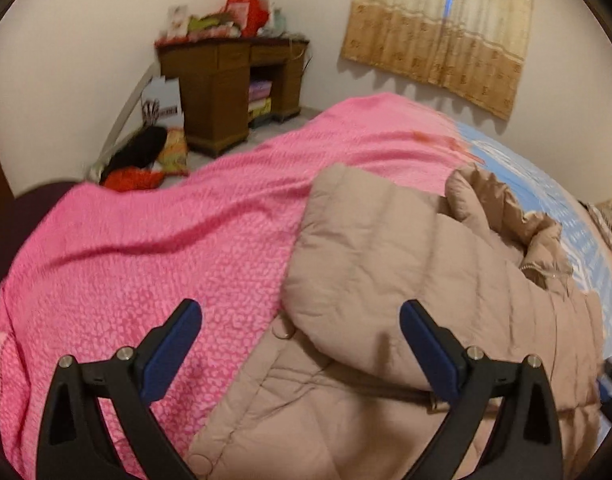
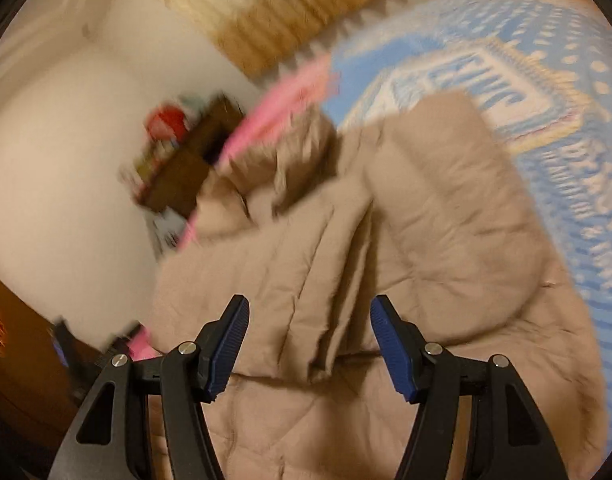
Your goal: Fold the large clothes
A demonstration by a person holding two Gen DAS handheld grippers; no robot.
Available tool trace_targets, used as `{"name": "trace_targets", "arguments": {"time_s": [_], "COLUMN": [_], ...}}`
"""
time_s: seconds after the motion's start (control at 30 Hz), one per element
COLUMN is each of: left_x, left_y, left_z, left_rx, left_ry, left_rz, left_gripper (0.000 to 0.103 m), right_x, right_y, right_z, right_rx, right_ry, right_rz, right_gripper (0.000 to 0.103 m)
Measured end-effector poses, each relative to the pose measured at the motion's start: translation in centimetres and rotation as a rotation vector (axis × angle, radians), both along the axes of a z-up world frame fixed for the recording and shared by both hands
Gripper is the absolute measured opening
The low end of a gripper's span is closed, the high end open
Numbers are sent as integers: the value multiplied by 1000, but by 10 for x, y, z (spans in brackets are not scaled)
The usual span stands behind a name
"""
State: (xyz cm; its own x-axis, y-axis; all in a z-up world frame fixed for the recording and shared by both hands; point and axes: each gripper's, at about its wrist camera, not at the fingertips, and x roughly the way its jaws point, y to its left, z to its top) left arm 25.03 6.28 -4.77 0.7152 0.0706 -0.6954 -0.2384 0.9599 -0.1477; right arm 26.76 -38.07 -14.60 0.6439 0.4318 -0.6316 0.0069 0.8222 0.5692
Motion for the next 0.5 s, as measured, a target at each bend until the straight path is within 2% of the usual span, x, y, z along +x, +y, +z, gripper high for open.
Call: {"name": "trace_targets", "arguments": {"time_s": [0.03,0.07,0.17,0.27,0.33,0.43,0.5], "left_x": [-4,-6,-12,-11,-2,8,17], "left_y": [5,7,14,31,34,25,13], "left_z": [0,0,1,7,7,4,-5], "left_rx": [-11,-9,17,10,-21,-22,9], "left_ry": [-3,-6,-17,-31,-29,-20,-1], "left_rz": [5,7,19,49,46,45,48], "left_gripper": [101,101,101,101,101,101,101], "right_x": [6,10,8,-5,-12,-16,-8], "right_y": [12,21,42,53,48,28,16], "right_z": [-6,-9,-1,27,39,30,8], "right_rx": [-50,-95,-214,-356,-410,-444,-391], "right_ry": [11,15,-41,-149,-178,-134,-70], "right_rz": [20,35,65,72,55,27,45], "right_gripper": [50,22,8,7,7,7,8]}}
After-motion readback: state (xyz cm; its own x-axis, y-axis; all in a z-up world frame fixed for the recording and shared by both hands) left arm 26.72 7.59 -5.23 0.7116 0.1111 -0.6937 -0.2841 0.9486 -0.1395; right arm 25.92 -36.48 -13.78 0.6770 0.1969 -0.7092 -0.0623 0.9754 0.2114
